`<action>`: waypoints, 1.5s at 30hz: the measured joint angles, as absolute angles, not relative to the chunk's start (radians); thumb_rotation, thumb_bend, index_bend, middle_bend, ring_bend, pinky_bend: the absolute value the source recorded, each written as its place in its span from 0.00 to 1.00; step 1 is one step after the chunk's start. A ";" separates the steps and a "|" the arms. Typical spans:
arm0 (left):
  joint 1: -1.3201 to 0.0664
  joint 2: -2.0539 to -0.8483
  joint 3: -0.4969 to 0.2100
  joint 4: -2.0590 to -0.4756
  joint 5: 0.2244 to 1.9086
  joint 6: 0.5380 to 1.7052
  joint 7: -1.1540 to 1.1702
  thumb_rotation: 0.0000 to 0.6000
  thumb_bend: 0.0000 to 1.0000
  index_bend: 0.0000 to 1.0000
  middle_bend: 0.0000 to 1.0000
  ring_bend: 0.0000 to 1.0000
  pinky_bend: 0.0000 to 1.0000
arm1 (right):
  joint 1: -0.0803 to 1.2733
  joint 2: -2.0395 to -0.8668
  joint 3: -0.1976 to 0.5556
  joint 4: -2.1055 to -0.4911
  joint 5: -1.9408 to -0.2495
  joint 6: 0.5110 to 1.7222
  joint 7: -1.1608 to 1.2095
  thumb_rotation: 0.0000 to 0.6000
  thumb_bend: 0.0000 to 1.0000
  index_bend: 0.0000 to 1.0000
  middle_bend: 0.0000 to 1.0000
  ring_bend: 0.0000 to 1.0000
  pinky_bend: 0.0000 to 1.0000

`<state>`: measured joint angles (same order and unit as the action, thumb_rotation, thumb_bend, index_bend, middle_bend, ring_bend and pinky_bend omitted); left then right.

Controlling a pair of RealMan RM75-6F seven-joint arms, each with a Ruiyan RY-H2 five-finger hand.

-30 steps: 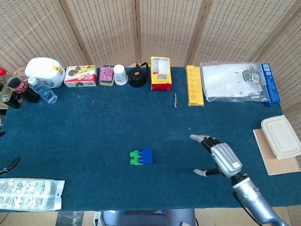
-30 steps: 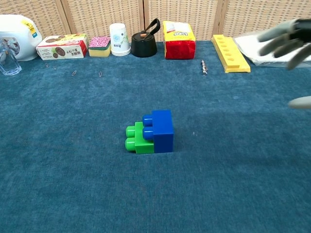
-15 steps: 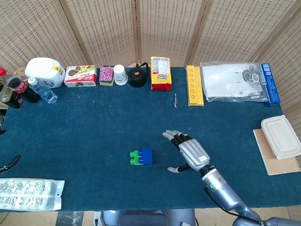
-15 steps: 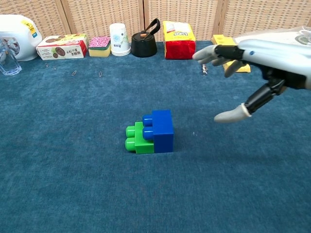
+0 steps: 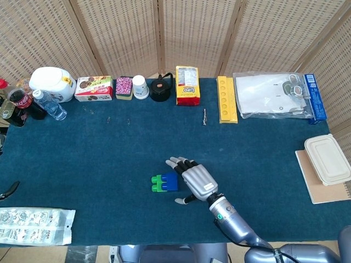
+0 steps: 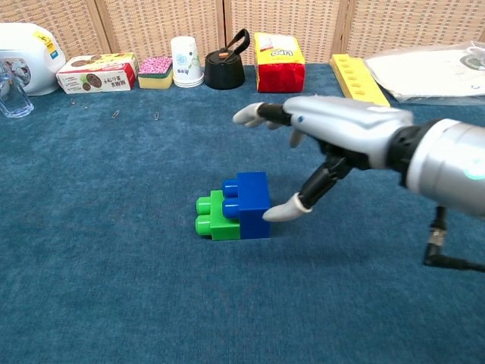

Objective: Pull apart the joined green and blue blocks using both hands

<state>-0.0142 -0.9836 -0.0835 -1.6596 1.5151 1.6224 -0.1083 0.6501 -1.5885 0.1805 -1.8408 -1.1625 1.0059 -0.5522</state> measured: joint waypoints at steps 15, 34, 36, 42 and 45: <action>-0.006 -0.988 -0.080 -1.644 1.506 1.624 -0.121 0.60 0.23 0.25 0.12 0.09 0.16 | 0.725 -1.688 0.181 -1.723 -1.062 1.012 -0.620 0.74 0.14 0.20 0.19 0.23 0.28; -0.005 -0.991 -0.081 -1.627 1.497 1.617 -0.133 0.59 0.23 0.24 0.12 0.09 0.16 | 0.764 -1.744 0.168 -1.620 -1.015 1.004 -0.609 0.74 0.16 0.31 0.29 0.32 0.31; -0.006 -0.992 -0.081 -1.625 1.497 1.616 -0.134 0.59 0.23 0.24 0.12 0.09 0.16 | 0.766 -1.746 0.168 -1.614 -1.011 1.004 -0.608 0.74 0.16 0.34 0.31 0.36 0.32; -0.006 -0.995 -0.082 -1.620 1.495 1.615 -0.136 0.60 0.23 0.25 0.12 0.09 0.16 | 0.775 -1.754 0.170 -1.602 -1.004 1.003 -0.605 0.74 0.16 0.44 0.41 0.48 0.39; -0.004 -0.996 -0.082 -1.618 1.495 1.616 -0.138 0.59 0.23 0.24 0.12 0.09 0.16 | 0.781 -1.760 0.173 -1.595 -0.998 1.001 -0.605 0.73 0.16 0.48 0.45 0.52 0.42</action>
<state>-0.0044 -0.9957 -0.0815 -1.6177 1.4946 1.6160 -0.1378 0.7812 -1.7603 0.1734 -1.5950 -0.9982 1.0015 -0.6050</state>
